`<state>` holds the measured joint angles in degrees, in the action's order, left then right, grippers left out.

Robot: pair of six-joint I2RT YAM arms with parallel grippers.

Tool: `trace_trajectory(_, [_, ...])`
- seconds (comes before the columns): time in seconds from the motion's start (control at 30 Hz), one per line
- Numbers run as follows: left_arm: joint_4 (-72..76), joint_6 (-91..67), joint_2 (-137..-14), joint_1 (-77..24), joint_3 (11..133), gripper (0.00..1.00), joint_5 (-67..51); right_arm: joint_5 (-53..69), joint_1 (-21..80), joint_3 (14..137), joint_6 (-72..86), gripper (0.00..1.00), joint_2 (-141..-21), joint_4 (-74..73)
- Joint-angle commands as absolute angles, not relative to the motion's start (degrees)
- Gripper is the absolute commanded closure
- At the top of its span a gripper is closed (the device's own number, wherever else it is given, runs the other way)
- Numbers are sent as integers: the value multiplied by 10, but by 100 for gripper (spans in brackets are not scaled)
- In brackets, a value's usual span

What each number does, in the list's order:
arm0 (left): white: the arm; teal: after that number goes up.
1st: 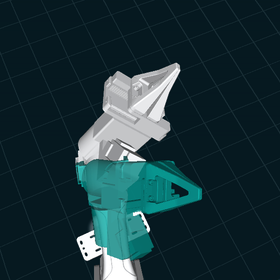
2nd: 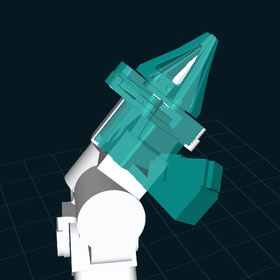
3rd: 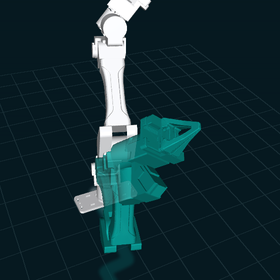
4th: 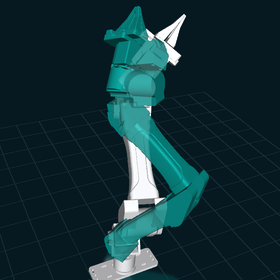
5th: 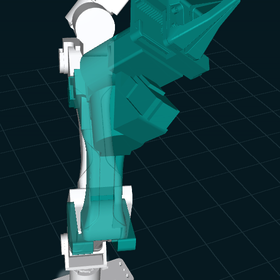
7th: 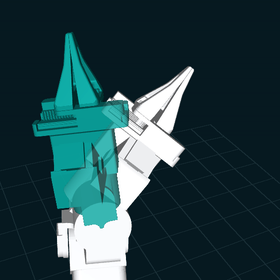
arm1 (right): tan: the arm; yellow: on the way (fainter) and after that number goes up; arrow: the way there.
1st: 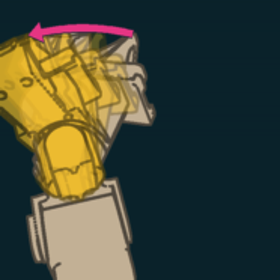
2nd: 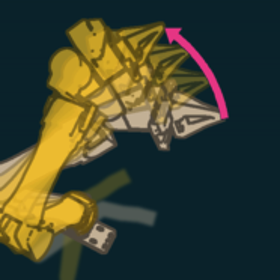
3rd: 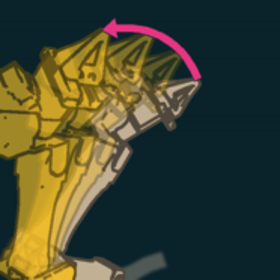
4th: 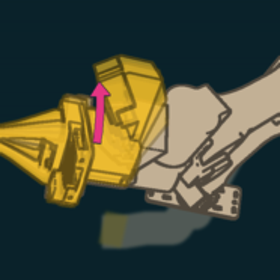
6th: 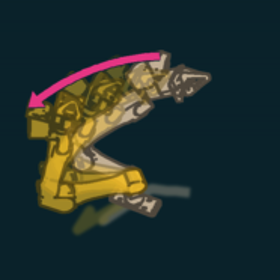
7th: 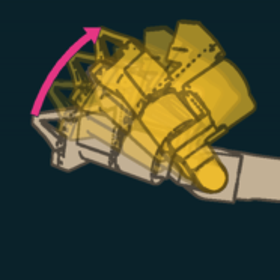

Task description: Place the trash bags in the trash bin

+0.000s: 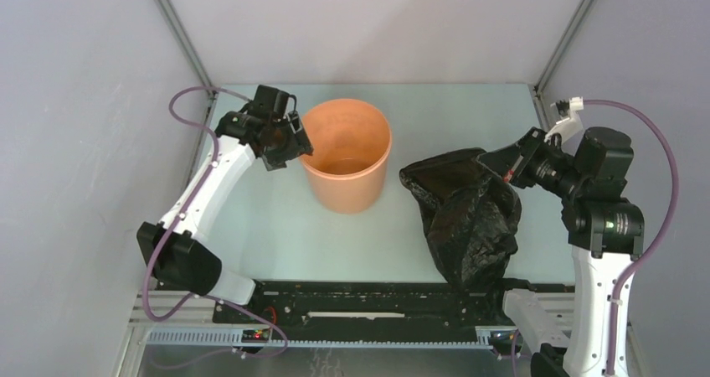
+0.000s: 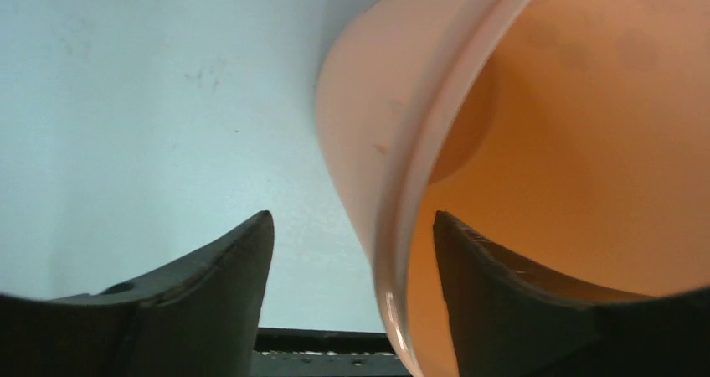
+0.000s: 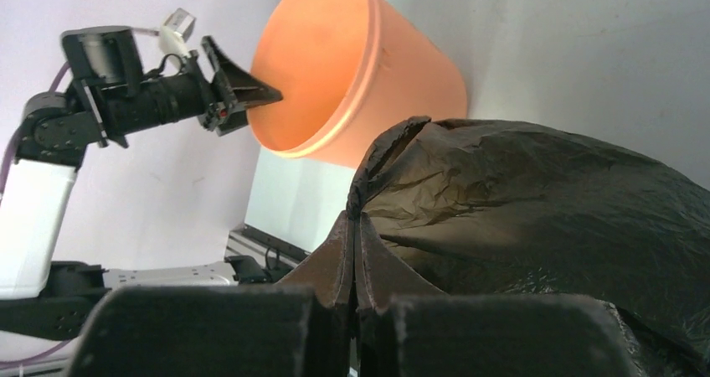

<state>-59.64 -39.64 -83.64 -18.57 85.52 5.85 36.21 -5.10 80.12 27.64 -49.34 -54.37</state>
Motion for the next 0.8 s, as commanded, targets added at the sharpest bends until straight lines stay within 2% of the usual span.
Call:
trace_trajectory(0.0, [-578,-367,-786,-189,864,17,29,399,-47,802,321,100,-460,-494])
trace_trajectory(0.17, [-591,-341,-678,-189,848,1,6,378,-53,790,405,100,-436,-451])
trace_trajectory(0.3, [-535,-368,-563,-190,766,0,-100,381,-65,785,493,100,-444,-437])
trace_trajectory(0.43, [-392,-466,-439,-244,636,0,-178,467,-80,786,558,100,-459,-454])
trace_trajectory(0.6, [-253,-555,-366,-398,526,4,-109,553,-81,760,571,100,-442,-475])
trace_trajectory(0.77, [-215,-578,-445,-535,527,10,3,559,-82,718,596,100,-428,-443])
